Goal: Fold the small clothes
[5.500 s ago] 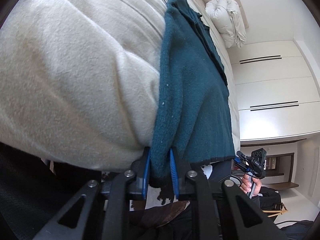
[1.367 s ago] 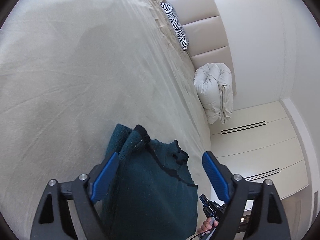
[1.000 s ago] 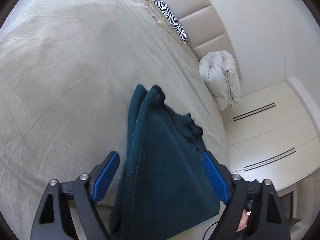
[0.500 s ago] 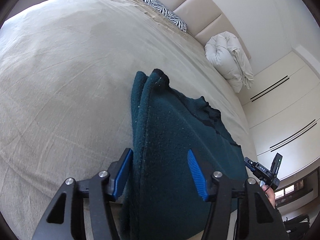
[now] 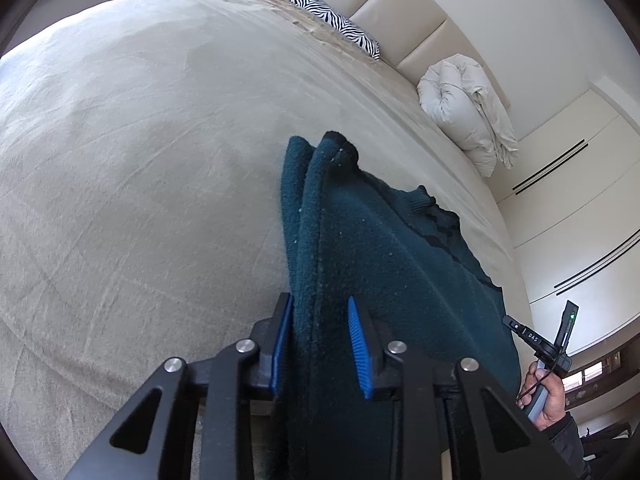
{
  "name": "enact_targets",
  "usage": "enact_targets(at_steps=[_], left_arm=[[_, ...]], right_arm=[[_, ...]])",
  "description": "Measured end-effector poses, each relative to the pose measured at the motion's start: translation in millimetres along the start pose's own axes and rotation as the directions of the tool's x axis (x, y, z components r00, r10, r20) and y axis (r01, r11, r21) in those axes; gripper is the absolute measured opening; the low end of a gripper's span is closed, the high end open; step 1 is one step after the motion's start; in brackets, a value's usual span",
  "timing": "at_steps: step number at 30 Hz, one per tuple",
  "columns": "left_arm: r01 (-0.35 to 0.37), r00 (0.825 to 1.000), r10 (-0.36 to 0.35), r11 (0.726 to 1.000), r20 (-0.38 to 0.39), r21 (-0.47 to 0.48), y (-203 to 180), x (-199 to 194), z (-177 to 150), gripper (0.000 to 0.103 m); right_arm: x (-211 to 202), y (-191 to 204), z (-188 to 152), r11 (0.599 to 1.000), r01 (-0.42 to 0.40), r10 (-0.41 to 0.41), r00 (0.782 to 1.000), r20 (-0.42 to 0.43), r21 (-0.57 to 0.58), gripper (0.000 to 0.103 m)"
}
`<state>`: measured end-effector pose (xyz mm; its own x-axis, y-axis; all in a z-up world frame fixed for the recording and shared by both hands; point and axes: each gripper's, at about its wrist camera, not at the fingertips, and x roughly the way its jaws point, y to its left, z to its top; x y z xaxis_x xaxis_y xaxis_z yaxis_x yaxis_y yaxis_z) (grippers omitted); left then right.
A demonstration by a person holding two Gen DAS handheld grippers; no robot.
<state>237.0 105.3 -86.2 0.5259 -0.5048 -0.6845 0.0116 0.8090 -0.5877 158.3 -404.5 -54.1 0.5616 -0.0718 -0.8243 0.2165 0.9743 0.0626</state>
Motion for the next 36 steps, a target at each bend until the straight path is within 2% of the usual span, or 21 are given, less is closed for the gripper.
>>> enact_targets(at_steps=[3, 9, 12, 16, 19, 20, 22, 23, 24, 25, 26, 27, 29, 32, 34, 36], left_arm=[[-0.003, 1.000, 0.003, 1.000, -0.003, 0.004, 0.1, 1.0, -0.2, 0.029], [-0.006, 1.000, 0.006, 1.000, -0.004, -0.006, -0.8, 0.7, -2.1, 0.029], [-0.029, 0.999, 0.029, 1.000, 0.030, 0.008, -7.1, -12.6, -3.6, 0.028], [-0.074, 0.994, 0.065, 0.992, 0.091, 0.102, -37.5, -29.2, -0.7, 0.029], [-0.127, 0.989, 0.107, 0.969, 0.104, 0.212, -68.6, -22.1, 3.1, 0.031], [-0.147, 0.987, 0.125, 0.959, 0.103, 0.242, -79.6, -15.8, 5.0, 0.032], [-0.177, 0.982, 0.153, 0.944, 0.108, 0.277, -98.5, -4.4, 8.8, 0.038], [-0.190, 0.979, 0.161, 0.937, 0.122, 0.292, -105.1, -1.5, 8.9, 0.039], [-0.206, 0.976, 0.171, 0.928, 0.137, 0.309, -112.1, 3.1, 9.7, 0.046], [-0.241, 0.969, 0.205, 0.911, 0.141, 0.334, -117.7, 12.5, 11.2, 0.055], [-0.279, 0.960, 0.251, 0.891, 0.124, 0.357, -119.0, 25.8, 12.9, 0.056], [-0.300, 0.954, 0.281, 0.881, 0.106, 0.366, -118.9, 37.5, 13.7, 0.056], [-0.340, 0.937, 0.345, 0.862, 0.055, 0.376, -108.8, 63.7, 13.3, 0.056], [-0.370, 0.924, 0.377, 0.833, 0.067, 0.411, -104.4, 73.7, 6.0, 0.057], [-0.376, 0.921, 0.382, 0.825, 0.074, 0.421, -104.8, 74.4, 3.4, 0.057], [-0.366, 0.925, 0.374, 0.833, 0.065, 0.415, -101.1, 75.0, 4.4, 0.057]], right_arm=[[-1.6, -4.1, -2.3, 1.000, 0.007, -0.007, 1.000, -0.001, 0.022, 0.005], [10.8, -12.1, -3.0, 0.998, -0.027, 0.029, 0.999, -0.033, 0.065, 0.005], [6.6, -16.2, -1.3, 0.993, -0.052, 0.057, 0.997, -0.042, 0.108, 0.007], [-16.7, -18.7, -2.3, 0.990, -0.014, 0.014, 1.000, -0.001, 0.144, 0.011], [-35.8, -11.4, -2.4, 0.985, -0.081, 0.075, 0.996, 0.048, 0.151, 0.011], [-38.4, -5.3, -1.9, 0.976, -0.146, 0.139, 0.989, 0.049, 0.163, 0.011], [-37.9, 10.9, -1.4, 0.946, -0.274, 0.271, 0.962, 0.044, 0.172, 0.012], [-36.9, 22.4, -1.2, 0.934, -0.319, 0.316, 0.948, 0.040, 0.164, 0.019], [-36.3, 34.5, -1.4, 0.927, -0.342, 0.340, 0.939, 0.038, 0.151, 0.024], [-35.8, 44.1, -1.7, 0.920, -0.365, 0.363, 0.931, 0.042, 0.146, 0.036], [-33.5, 52.5, -2.6, 0.898, -0.411, 0.408, 0.912, 0.048, 0.156, 0.054], [-28.8, 60.9, -3.4, 0.863, -0.474, 0.473, 0.879, 0.049, 0.174, 0.058], [-16.3, 76.1, -4.3, 0.800, -0.563, 0.570, 0.821, 0.032, 0.204, 0.059], [7.3, 91.8, -9.3, 0.736, -0.628, 0.649, 0.761, 0.001, 0.252, 0.059], [22.1, 91.2, -13.9, 0.743, -0.607, 0.636, 0.772, -0.016, 0.281, 0.055], [29.9, 81.3, -17.0, 0.712, -0.628, 0.659, 0.752, 0.008, 0.316, 0.051]])
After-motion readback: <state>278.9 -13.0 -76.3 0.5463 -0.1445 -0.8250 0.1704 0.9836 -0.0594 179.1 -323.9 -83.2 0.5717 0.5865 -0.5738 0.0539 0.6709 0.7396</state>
